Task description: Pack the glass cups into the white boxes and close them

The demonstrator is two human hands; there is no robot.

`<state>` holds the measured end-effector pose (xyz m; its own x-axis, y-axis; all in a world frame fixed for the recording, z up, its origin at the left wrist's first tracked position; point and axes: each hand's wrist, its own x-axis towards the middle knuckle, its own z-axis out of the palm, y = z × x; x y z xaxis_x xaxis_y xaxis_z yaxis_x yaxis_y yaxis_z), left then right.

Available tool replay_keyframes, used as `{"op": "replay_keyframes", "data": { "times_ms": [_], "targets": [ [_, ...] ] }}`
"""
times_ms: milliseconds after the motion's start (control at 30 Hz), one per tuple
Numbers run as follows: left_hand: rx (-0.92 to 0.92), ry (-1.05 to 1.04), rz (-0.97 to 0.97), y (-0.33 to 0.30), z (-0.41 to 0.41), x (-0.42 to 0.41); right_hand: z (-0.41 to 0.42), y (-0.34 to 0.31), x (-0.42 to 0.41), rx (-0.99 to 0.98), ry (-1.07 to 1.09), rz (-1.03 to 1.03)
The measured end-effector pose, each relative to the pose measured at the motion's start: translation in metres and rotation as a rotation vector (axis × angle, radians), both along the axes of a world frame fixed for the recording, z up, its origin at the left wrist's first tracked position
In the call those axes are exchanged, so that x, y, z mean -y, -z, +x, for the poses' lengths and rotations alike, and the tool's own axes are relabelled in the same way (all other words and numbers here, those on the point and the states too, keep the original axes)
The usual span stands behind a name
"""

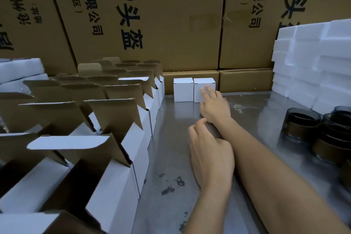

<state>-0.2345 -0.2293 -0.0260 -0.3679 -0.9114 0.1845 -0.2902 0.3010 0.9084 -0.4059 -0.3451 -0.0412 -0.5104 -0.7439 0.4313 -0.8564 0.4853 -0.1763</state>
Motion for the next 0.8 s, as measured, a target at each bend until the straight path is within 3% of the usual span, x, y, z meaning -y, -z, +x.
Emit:
{"op": "replay_keyframes", "data": {
  "times_ms": [233,367,500,633,800],
  "targets": [
    [0.011,0.001,-0.001,0.000,0.000,-0.001,-0.005,0.001,0.004,0.137,-0.058,0.068],
    [0.004,0.003,-0.002,-0.001,0.001,0.000,-0.005,-0.003,0.002,0.132,-0.028,-0.108],
    [0.007,0.002,0.000,-0.001,0.001,-0.001,-0.014,-0.008,-0.002,0.499,0.112,-0.339],
    [0.006,0.001,-0.001,0.000,0.001,0.000,-0.013,-0.006,-0.001,0.468,0.055,-0.161],
    [0.002,0.004,-0.004,0.001,0.000,0.000,-0.011,-0.008,-0.002,0.427,0.041,-0.087]
  ]
}}
